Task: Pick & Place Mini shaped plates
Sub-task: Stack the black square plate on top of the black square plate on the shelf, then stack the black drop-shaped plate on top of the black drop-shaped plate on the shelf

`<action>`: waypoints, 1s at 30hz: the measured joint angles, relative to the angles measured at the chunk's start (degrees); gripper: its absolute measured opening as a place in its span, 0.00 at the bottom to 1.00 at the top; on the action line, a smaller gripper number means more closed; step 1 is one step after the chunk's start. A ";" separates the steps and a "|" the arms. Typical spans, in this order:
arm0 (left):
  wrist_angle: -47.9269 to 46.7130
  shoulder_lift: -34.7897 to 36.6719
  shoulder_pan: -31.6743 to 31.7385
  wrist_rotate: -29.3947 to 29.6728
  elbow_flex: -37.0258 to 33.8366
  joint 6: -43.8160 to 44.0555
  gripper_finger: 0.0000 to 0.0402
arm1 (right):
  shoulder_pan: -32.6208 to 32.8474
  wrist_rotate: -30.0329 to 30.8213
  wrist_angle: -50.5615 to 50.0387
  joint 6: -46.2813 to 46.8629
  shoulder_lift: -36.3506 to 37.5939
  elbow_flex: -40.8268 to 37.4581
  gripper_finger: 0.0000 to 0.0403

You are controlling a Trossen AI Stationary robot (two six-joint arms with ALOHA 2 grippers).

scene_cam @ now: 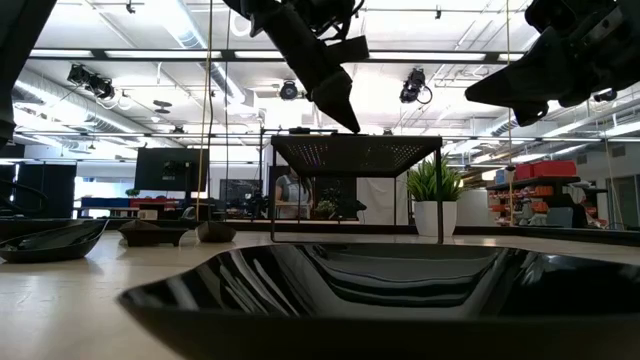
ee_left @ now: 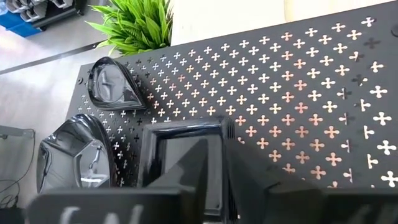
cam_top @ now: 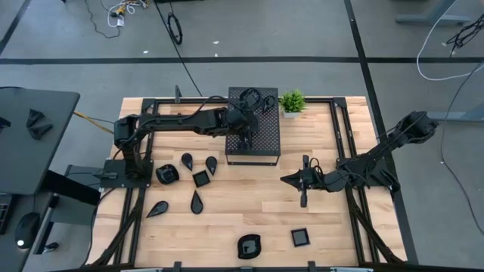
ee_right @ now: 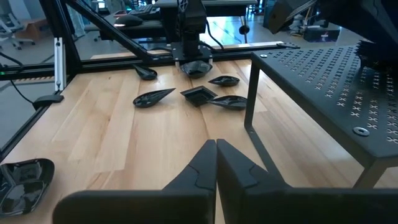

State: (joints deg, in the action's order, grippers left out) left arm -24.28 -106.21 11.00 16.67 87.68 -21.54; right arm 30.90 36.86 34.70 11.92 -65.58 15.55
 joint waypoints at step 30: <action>-18.32 3.49 -29.21 1.72 -3.94 31.10 0.26 | 0.13 -5.01 0.65 0.03 0.00 -0.07 0.02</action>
State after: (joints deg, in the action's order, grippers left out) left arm -42.60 -102.72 -18.20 18.39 83.74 9.56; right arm 31.03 31.85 35.35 11.95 -65.58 15.49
